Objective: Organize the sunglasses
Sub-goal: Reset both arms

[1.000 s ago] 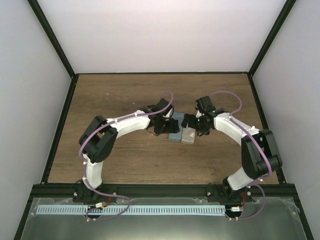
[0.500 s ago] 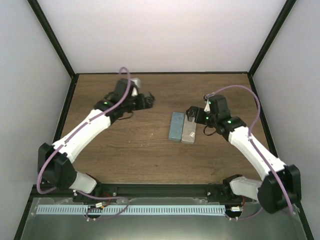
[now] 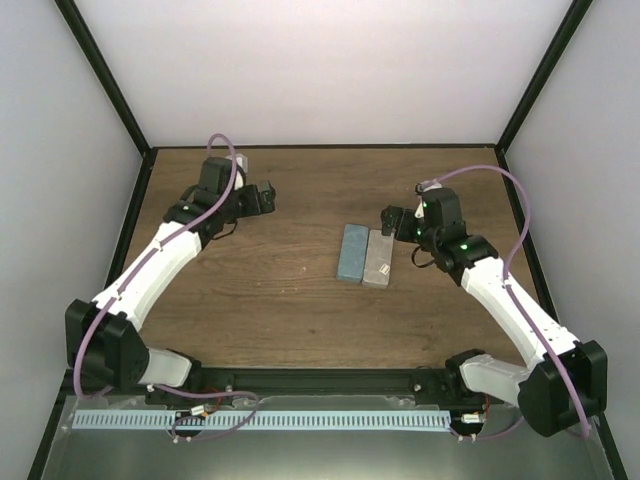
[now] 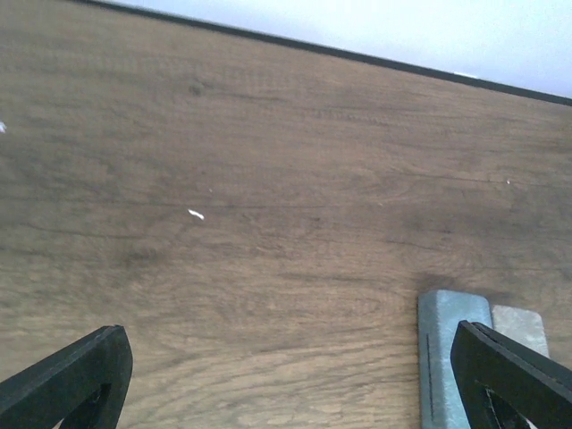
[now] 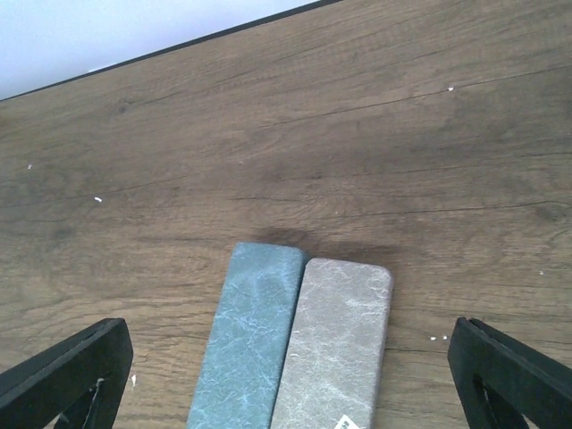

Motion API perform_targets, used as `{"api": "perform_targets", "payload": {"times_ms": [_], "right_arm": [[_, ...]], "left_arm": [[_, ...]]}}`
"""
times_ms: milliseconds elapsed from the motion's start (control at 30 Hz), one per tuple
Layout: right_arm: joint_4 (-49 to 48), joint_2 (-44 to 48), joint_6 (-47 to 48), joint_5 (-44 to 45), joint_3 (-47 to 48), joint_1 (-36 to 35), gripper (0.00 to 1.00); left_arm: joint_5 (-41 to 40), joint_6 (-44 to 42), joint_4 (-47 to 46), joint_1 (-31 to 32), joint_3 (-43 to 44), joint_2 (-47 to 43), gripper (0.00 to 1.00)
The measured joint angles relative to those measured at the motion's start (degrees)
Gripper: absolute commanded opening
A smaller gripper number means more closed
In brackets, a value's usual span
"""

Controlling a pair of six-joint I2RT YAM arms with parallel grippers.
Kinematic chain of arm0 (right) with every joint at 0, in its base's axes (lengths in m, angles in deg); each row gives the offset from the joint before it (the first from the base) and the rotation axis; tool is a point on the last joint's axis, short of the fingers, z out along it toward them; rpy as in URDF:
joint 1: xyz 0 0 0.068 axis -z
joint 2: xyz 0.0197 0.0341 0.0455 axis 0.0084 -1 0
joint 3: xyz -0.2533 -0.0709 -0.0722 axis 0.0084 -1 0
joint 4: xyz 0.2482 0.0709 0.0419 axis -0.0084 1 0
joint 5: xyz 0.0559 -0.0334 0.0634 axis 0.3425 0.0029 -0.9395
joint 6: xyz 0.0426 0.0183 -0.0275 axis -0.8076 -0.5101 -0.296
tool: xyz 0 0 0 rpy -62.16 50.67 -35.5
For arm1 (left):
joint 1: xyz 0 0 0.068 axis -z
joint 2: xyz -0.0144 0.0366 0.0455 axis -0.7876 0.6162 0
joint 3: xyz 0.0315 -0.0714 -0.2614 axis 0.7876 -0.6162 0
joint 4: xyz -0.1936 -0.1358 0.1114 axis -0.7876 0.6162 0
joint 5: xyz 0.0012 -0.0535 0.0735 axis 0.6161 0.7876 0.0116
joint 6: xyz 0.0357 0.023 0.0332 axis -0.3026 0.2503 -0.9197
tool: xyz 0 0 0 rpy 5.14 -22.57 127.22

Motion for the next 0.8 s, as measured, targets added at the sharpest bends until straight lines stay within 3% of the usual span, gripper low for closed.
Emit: {"api": "perform_targets", "payload": {"times_ms": [267,433,633,800], "right_arm": [[-0.6,-1.7,4.2,4.3,1.6,0.0,1.00],[-10.3,-2.3,9.5,10.6,-2.8,0.6,1.00],[-18.7,-9.5,13.6,13.2,-8.4,5.9,1.00],[-33.5,-9.6,15.9,11.1,-19.6,12.9,1.00]], "left_arm": [[-4.7,-9.3,-7.2,0.0,-8.5,-8.3,0.96],[-7.7,-14.0,-9.5,-0.1,-16.2,-8.1,0.98],[-10.5,-10.1,-13.2,-1.4,-18.9,-6.4,1.00],[-13.4,-5.2,-10.7,-1.7,-15.3,-1.7,1.00]]}}
